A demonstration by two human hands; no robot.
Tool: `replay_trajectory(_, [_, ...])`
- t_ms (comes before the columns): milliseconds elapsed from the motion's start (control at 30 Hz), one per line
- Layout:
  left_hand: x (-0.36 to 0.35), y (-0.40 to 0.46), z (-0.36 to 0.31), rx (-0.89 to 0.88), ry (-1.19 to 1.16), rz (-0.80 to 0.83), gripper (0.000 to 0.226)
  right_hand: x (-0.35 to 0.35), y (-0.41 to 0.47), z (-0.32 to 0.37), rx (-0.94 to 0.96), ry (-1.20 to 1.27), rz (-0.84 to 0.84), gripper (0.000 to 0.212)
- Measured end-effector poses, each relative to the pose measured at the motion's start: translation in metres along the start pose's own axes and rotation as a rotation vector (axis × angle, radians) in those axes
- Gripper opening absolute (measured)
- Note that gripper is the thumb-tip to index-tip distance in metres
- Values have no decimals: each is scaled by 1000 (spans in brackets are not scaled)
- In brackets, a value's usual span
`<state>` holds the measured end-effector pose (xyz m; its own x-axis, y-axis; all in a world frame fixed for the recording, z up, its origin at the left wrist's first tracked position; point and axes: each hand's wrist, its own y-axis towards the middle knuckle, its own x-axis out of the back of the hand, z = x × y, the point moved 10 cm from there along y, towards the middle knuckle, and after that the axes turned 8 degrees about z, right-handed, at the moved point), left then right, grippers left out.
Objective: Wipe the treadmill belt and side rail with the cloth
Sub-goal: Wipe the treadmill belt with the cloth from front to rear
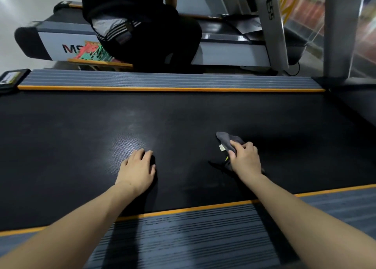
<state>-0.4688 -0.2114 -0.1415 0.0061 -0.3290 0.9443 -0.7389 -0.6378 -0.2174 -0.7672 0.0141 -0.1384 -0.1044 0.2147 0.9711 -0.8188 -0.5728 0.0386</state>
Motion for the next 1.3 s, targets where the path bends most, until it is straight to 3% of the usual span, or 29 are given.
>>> replay_trajectory(67, [2, -2, -7, -24, 2, -3, 46, -3, -3, 0, 21, -71, 8, 50])
replay_trajectory(233, [7, -10, -9, -29, -12, -1, 47, -27, -6, 38, 142, 11, 123, 53])
replay_trajectory(467, [3, -19, 25, 60, -1, 39, 52, -63, -73, 219, 468, 102, 146, 50])
replay_trajectory(533, [6, -20, 34, 93, -15, 38, 52, -71, -77, 233, 509, 76, 194, 56])
replay_trajectory(667, [8, -16, 36, 95, -4, 57, 54, -57, -60, 176, 520, 144, 218, 62])
replay_trajectory(767, [10, -14, 22, 41, 28, 58, 55, -27, -26, 67, 242, 170, 98, 60])
replay_trajectory(833, [7, -14, 14, 18, 36, 62, 55, -13, -15, 2, 73, 167, 117, 62])
replay_trajectory(933, [0, -16, 6, -9, 67, 103, 56, -14, -8, -18, -20, 159, 119, 61])
replay_trajectory(1000, [-2, -19, 8, -3, 86, 121, 55, -23, -16, 13, -24, 192, 44, 51])
replay_trajectory(1100, [3, -24, 20, 62, 69, 125, 57, -48, -47, 118, 167, 246, 19, 49])
replay_trajectory(1200, [4, -29, 35, 115, 37, 118, 59, -71, -86, 220, 385, 255, 158, 65])
replay_trajectory(1300, [1, -37, 43, 109, 53, 130, 61, -83, -86, 227, 533, 192, 225, 65])
